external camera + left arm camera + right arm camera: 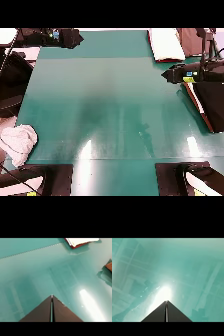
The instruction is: Fold the shirts.
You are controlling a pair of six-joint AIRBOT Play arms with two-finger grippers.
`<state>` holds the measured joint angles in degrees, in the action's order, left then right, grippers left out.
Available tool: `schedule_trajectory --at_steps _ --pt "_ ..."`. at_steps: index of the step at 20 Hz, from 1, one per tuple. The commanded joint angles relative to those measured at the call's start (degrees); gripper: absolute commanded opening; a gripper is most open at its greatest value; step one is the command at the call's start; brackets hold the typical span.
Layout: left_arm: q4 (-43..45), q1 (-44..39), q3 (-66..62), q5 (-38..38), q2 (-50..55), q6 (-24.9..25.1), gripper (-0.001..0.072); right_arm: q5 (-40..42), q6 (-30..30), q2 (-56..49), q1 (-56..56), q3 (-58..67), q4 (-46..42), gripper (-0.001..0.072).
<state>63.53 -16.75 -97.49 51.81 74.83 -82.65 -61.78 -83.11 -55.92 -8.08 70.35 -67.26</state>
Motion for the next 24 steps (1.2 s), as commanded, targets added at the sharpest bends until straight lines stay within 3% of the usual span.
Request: schedule_trajectory --at_steps 1,4,8,15,16,17,18,24 --pt "-2.3 0.0 0.0 -1.2 0.0 -0.9 0.0021 -1.2 0.0 0.0 -0.1 0.0 0.2 0.0015" --pt "-0.9 3.4 0.0 9.1 -3.1 -0.9 0.0021 -1.3 0.0 0.0 -0.1 0.0 0.2 0.0016" --pt "11.4 10.6 4.1 25.4 -13.8 -1.3 0.0021 -1.2 0.0 0.0 -0.1 0.0 0.2 0.0015" --pt "36.8 20.5 34.6 35.4 -34.3 -7.5 0.0025 -1.1 0.0 0.0 -0.1 0.0 0.2 0.0015" --pt "37.5 22.4 39.2 34.9 -35.2 -7.5 0.0145 -1.1 0.0 0.0 -0.1 0.0 0.1 0.0015" --pt "37.5 24.4 43.6 34.2 -35.3 -7.6 0.0451 -1.1 0.0 0.0 -0.1 0.0 0.1 0.0016" --pt "37.7 26.2 47.6 32.6 -35.3 -8.5 0.0574 -1.1 0.0 0.0 -0.1 0.0 0.1 0.0015" --pt "41.1 35.8 65.2 18.5 -35.2 -11.6 0.0575 -1.2 0.0 0.0 -0.1 0.0 -0.3 0.0015"
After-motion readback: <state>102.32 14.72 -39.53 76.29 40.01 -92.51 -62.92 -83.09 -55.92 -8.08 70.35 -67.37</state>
